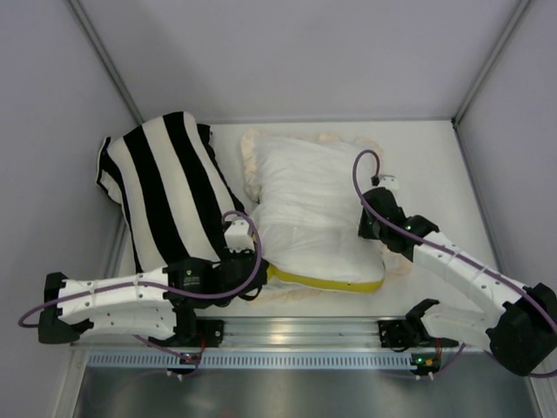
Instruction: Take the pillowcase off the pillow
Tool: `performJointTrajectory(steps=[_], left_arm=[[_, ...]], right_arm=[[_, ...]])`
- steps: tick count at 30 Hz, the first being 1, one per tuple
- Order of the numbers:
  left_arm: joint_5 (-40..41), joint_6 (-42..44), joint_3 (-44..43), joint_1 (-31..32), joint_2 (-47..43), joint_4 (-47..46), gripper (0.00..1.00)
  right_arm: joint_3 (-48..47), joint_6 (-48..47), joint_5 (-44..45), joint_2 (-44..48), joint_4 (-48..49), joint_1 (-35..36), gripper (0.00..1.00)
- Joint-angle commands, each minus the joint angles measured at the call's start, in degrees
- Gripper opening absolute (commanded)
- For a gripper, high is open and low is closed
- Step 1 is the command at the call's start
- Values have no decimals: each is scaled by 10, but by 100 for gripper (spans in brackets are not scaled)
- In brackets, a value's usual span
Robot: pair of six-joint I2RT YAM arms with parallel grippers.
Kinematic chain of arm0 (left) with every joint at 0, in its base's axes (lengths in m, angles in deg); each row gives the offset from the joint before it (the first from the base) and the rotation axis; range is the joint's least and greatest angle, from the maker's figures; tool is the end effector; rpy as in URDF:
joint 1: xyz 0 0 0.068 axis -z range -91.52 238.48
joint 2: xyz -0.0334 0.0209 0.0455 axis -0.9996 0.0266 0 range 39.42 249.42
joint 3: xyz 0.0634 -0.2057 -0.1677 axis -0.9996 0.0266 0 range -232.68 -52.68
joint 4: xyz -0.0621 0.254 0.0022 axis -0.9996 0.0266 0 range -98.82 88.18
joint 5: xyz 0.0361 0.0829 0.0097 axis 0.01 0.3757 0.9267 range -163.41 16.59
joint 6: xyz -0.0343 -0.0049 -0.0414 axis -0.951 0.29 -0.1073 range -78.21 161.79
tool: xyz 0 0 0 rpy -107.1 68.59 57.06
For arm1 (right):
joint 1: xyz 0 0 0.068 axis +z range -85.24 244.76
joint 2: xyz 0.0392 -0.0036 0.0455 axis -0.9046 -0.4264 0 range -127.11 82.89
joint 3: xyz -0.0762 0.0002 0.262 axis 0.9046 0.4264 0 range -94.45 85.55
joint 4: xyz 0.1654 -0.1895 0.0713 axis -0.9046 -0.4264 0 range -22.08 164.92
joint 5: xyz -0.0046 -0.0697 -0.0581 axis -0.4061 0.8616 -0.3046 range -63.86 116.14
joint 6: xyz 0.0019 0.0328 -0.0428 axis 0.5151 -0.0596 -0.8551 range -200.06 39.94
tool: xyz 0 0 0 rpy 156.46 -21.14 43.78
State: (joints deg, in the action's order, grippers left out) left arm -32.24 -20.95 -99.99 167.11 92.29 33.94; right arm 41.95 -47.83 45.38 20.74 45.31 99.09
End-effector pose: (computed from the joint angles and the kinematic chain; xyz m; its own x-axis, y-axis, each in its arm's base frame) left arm 0.0580 -0.1692 0.2846 -0.6468 -0.1779 -0.7416 0.1677 0.9154 -0.3659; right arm 0.1880 0.1142 0.2457 -0.7076 0.1265 -0.6952 0.0313 0.9885 0.1480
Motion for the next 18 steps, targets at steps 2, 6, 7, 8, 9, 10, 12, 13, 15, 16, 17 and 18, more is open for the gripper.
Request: performJointTrajectory(steps=[2, 6, 7, 8, 9, 10, 12, 13, 15, 16, 17, 18], left_arm=[[25, -34, 8, -1, -49, 30, 0], [24, -39, 13, -1, -60, 42, 0], [25, -41, 14, -1, -62, 44, 0], [25, -42, 15, -1, -64, 49, 0], [25, -44, 17, -1, -69, 50, 0], [26, -48, 17, -1, -72, 53, 0], [26, -52, 19, -1, -83, 62, 0], [26, -54, 20, -1, -87, 64, 0], [27, -58, 23, -1, -102, 73, 0], [27, -60, 24, -1, -107, 76, 0], [28, -61, 25, -1, -110, 79, 0], [30, -63, 26, -1, -114, 84, 0]], right_arm=[[-47, 8, 55, -27, 38, -2, 0], [-73, 11, 69, -55, 48, -16, 0], [-86, 10, 70, -61, 53, -30, 0], [-93, 6, 66, -76, 53, -39, 0], [-100, 5, 63, -85, 56, -49, 0], [-111, 3, 59, -92, 60, -70, 0], [-122, 1, 41, -120, 68, -97, 0], [-130, 2, 27, -139, 73, -127, 0], [-136, 5, 13, -157, 85, -157, 0], [-139, 6, -7, -167, 86, -187, 0], [-141, 10, -24, -184, 93, -202, 0], [-141, 13, -45, -193, 97, -217, 0]])
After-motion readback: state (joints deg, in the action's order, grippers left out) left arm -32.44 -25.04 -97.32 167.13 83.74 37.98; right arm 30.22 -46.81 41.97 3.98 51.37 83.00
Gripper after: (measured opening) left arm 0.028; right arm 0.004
